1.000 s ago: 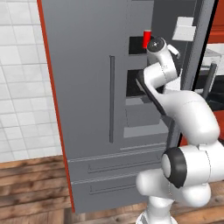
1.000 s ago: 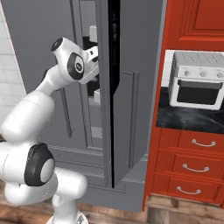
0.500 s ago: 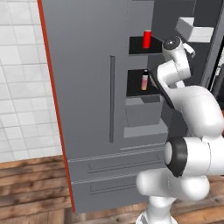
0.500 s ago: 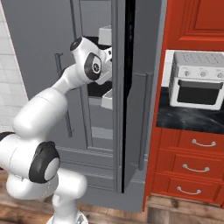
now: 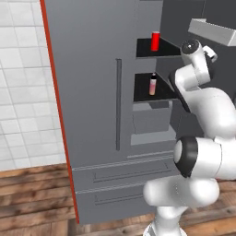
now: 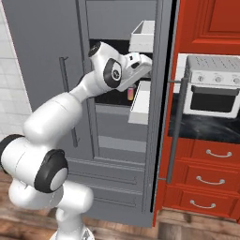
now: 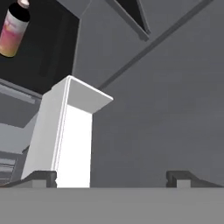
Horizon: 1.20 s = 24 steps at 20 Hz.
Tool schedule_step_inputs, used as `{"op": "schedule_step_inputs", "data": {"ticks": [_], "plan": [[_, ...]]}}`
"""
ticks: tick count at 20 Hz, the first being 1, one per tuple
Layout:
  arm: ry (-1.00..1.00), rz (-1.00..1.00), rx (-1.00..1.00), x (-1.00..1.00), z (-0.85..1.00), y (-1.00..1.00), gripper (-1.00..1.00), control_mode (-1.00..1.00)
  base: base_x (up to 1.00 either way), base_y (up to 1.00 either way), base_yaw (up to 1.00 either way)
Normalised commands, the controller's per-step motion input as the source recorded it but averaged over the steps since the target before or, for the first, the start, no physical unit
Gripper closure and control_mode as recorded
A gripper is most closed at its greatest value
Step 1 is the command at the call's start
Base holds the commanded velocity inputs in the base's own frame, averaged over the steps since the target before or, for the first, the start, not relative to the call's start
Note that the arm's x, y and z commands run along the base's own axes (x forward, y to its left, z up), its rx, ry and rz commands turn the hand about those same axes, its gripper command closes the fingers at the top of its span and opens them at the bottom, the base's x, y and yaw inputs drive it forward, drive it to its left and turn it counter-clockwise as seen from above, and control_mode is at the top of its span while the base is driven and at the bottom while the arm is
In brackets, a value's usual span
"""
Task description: Open the fridge, grab two sodas, and place both sodas inside the bowl with ice on the dining counter.
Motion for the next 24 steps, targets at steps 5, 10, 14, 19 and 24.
{"op": "schedule_step_inputs", "data": {"ticks": [5,10,14,19,24], "plan": [[-0.01,-0.04,0.06,-0.21,-0.01,-0.31,-1.00,-1.00,0.00,0.00,0.00],[-0.06,0.00,0.12,-0.78,0.00,0.60,-1.00,-1.00,0.00,0.00,0.00],[-0.07,0.00,0.04,-0.69,0.02,1.00,-1.00,-1.00,0.00,0.00,0.00],[-0.09,0.00,0.09,-0.65,0.00,1.00,-1.00,-1.00,0.00,0.00,0.00],[-0.11,0.00,0.19,-0.57,-0.02,1.00,-1.00,-1.00,0.00,0.00,0.00]]}}
